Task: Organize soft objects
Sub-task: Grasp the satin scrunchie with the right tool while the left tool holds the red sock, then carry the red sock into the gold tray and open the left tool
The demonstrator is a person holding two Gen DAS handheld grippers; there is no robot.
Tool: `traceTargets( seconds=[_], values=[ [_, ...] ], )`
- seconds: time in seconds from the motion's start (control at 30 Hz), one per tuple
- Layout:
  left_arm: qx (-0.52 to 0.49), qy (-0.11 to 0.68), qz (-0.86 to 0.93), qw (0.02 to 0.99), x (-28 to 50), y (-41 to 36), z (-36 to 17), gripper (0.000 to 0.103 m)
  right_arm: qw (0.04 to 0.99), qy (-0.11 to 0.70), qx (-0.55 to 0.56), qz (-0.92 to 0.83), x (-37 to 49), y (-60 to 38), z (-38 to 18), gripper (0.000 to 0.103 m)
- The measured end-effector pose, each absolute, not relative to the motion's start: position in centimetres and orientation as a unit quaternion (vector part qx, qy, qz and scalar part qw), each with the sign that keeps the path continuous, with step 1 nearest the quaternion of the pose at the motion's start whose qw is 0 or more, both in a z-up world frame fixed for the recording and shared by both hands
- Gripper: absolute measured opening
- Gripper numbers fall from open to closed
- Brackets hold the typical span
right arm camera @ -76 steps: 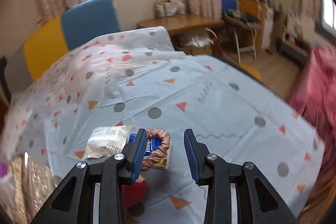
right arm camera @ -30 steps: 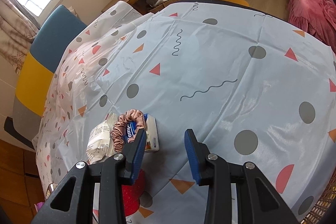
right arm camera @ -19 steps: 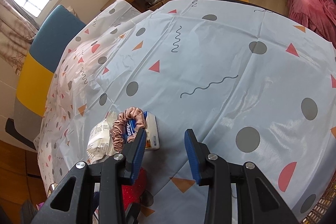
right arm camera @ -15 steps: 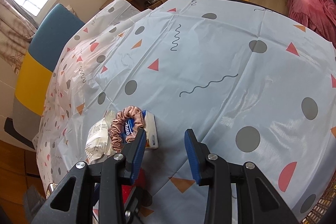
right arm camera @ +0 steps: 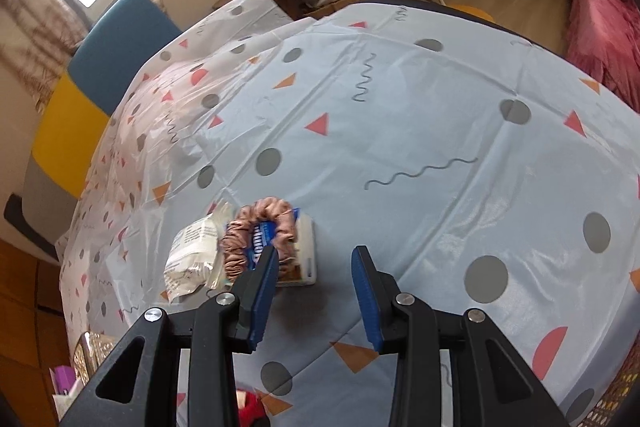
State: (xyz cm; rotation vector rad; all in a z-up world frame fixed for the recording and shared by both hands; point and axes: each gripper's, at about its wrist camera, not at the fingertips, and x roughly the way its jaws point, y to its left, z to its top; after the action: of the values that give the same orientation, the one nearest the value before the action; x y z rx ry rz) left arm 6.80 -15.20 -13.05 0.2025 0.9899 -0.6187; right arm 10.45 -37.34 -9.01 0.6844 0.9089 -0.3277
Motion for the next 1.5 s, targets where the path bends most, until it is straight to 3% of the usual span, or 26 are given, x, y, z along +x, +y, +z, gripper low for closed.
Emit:
traceTargets(
  seconds=[0.13, 0.43, 0.5, 0.53, 0.57, 0.63, 0.8, 0.97, 1.33, 1.5],
  values=[
    [0.098, 0.459, -0.297, 0.831, 6.6, -15.0, -13.3, 0.028, 0.847, 0.425, 0.285, -0.142, 11.5, -35.7, -8.3, 0.068],
    [0.092, 0.446, -0.301, 0.838, 6.2, -14.6, -13.2, 0.029, 0.845, 0.477, 0.175, -0.163, 16.9, -33.5, -10.3, 0.074],
    [0.088, 0.442, -0.300, 0.841, 6.0, -14.4, -13.3, 0.029, 0.846, 0.479, 0.170, -0.161, 17.1, -33.7, -10.6, 0.062],
    [0.088, 0.441, -0.299, 0.842, 5.9, -14.4, -13.3, 0.030, 0.845, 0.483, 0.162, -0.165, 17.0, -33.8, -10.7, 0.033],
    [0.087, 0.441, -0.298, 0.842, 5.9, -14.4, -13.3, 0.030, 0.843, 0.482, 0.164, -0.174, 16.7, -34.1, -10.6, 0.024],
    [0.085, 0.441, -0.299, 0.842, 5.9, -14.4, -13.2, 0.030, 0.844, 0.474, 0.188, -0.166, 16.2, -34.8, -10.2, 0.016],
    [0.091, 0.440, -0.301, 0.841, 5.7, -14.3, -13.1, 0.030, 0.828, 0.490, 0.193, -0.195, 15.8, -36.4, -10.3, 0.015],
    [0.103, 0.445, -0.300, 0.837, 5.7, -14.6, -12.9, 0.028, 0.774, 0.522, 0.286, -0.214, 14.5, -40.5, -13.0, 0.014],
    [0.123, 0.460, -0.276, 0.835, 5.1, -14.3, -12.2, 0.024, 0.793, 0.510, 0.250, -0.221, 14.5, -39.7, -13.3, 0.022],
    [0.116, 0.427, -0.274, 0.854, 4.2, -14.1, -9.2, 0.023, 0.801, 0.505, 0.232, -0.221, 14.5, -39.4, -13.1, 0.023]
  ],
)
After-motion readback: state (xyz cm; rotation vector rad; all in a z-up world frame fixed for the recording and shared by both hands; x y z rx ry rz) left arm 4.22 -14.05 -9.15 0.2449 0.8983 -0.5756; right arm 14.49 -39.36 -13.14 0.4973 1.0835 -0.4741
